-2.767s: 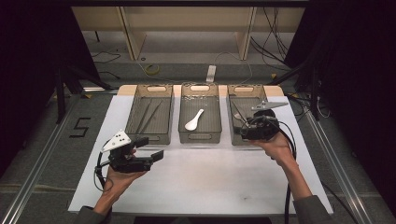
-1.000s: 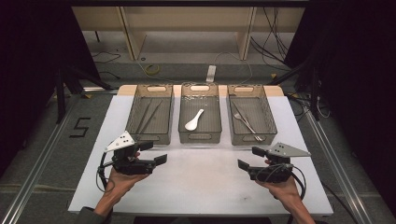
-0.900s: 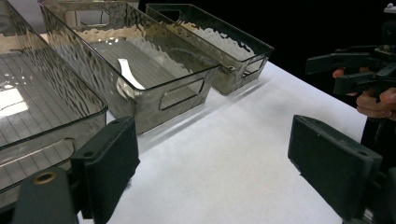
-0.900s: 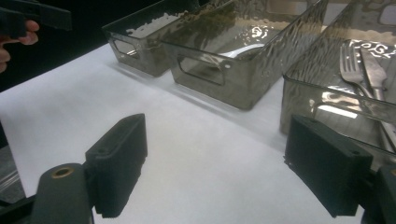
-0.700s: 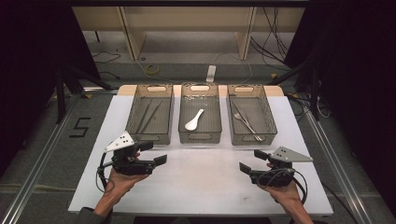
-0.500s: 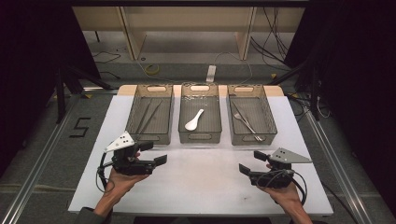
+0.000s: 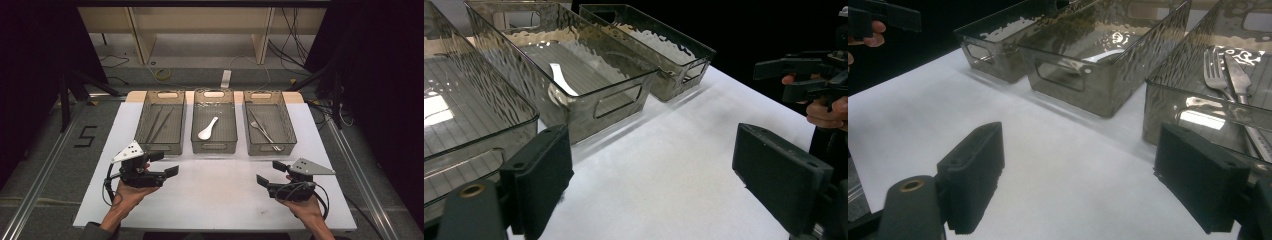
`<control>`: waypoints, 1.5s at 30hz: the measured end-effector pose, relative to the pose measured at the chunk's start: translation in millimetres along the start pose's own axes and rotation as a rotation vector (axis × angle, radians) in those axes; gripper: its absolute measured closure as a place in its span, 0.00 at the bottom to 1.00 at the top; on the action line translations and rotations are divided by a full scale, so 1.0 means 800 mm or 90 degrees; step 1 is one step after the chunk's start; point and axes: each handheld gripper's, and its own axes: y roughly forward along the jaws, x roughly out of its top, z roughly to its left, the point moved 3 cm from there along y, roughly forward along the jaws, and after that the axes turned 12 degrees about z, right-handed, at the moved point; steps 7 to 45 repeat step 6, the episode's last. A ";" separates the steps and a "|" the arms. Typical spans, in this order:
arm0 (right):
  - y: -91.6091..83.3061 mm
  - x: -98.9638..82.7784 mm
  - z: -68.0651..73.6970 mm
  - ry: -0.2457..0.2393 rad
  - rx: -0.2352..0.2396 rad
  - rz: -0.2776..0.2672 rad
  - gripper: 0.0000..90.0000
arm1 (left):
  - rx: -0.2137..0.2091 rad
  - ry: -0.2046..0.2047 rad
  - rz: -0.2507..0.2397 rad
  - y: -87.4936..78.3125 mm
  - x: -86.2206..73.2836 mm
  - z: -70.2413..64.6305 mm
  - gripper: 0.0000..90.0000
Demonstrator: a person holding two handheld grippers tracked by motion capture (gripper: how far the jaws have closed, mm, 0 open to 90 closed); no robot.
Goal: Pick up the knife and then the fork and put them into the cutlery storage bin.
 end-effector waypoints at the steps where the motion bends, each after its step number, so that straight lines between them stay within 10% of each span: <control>1: 0.000 0.000 0.000 0.000 0.000 0.000 0.23 | 0.001 -0.001 -0.001 0.000 0.000 0.000 0.17; 45: 0.000 0.000 -0.001 -0.002 -0.004 0.002 0.23 | 0.002 0.001 0.001 0.001 0.000 0.000 0.17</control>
